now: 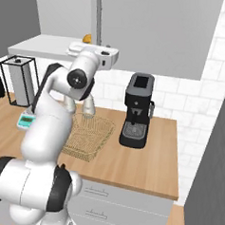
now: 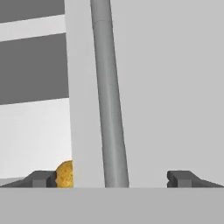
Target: Open the cabinet, pick up the bread from the cabinet and place it in the basket. Then move the basket to the dining counter.
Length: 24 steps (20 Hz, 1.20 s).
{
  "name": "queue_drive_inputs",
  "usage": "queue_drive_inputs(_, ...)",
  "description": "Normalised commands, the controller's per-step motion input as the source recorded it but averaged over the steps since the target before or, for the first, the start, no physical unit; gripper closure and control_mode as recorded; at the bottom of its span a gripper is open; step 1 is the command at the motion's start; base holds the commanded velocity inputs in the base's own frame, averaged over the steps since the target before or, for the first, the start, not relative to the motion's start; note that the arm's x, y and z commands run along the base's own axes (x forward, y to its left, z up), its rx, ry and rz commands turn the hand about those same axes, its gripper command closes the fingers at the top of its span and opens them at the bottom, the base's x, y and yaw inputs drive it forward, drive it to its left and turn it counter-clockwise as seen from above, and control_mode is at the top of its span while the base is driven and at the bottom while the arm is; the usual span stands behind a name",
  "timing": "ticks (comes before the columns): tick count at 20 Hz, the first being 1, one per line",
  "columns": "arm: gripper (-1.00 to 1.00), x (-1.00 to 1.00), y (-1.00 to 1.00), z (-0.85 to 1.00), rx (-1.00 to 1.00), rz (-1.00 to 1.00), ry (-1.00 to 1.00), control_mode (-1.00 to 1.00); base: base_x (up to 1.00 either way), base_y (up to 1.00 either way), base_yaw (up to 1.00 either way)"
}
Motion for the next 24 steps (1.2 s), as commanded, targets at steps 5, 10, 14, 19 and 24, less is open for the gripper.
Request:
queue_drive_inputs(5,-1.0,0.31,-0.09,0.0,0.0,0.04,0.0,-1.0,0.0,0.0,0.0)
queue_drive_inputs(10,-1.0,0.35,0.0,0.0,0.0,0.01,0.0,-1.0,0.0,0.0,0.0)
queue_drive_inputs(14,1.0,0.29,0.09,0.0,0.0,0.0,0.0,-1.0,0.0,0.0,0.0)
queue_drive_inputs(19,1.0,0.1,0.1,0.0,0.0,0.0,0.0,-1.0,0.0,0.0,0.0)
queue_drive_inputs(24,1.0,0.0,0.0,0.0,0.0,0.0,0.0,-1.0,0.0,0.0,0.0)
